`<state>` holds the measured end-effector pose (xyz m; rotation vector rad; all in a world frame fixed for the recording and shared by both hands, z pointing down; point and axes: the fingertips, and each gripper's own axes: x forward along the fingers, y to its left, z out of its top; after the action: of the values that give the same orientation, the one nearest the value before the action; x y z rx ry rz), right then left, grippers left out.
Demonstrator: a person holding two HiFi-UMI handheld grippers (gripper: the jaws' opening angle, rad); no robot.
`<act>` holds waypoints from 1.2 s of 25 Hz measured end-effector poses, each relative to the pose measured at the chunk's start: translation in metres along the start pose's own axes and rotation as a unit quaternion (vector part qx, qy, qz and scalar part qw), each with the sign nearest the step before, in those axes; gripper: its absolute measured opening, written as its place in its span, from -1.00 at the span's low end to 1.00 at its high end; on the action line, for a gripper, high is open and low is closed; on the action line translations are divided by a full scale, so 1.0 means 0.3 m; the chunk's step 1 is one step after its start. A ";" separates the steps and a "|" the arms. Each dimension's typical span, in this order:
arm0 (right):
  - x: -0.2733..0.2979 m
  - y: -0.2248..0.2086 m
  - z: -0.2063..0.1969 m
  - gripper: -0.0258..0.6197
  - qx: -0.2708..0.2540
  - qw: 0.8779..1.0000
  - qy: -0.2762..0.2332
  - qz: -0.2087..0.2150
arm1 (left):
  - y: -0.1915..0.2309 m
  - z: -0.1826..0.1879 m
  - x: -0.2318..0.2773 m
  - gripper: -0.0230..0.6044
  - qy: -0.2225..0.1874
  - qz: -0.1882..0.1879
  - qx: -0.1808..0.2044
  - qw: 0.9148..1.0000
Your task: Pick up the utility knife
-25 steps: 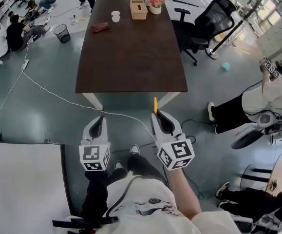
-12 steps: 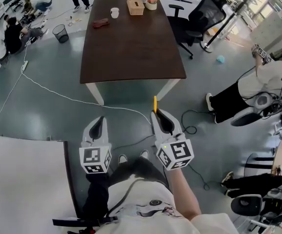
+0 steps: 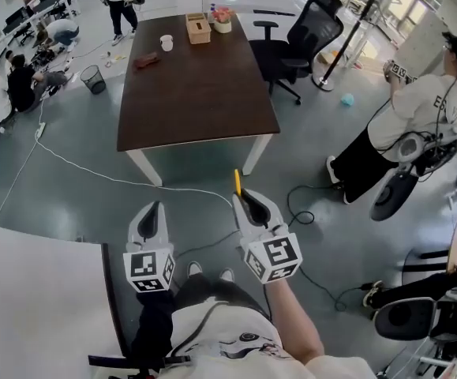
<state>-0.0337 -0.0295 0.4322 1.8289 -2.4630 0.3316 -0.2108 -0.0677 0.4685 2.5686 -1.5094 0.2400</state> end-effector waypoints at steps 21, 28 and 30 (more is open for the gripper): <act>-0.030 -0.006 0.113 -0.77 -0.032 0.998 -0.053 -0.017 | -0.060 0.208 0.018 -0.93 -0.076 -0.014 0.046 0.996; -0.021 0.011 0.109 -0.78 -0.044 0.997 -0.054 -0.024 | -0.019 0.211 0.009 -0.93 -0.078 -0.010 0.048 0.996; -0.018 0.019 0.106 -0.78 -0.046 0.997 -0.053 -0.026 | -0.012 0.212 0.004 -0.93 -0.080 -0.011 0.048 0.996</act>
<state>-0.0348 -0.0293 0.3995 1.9167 -2.4462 0.1208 -0.2031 -0.0803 0.4067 2.7358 -1.5572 0.1090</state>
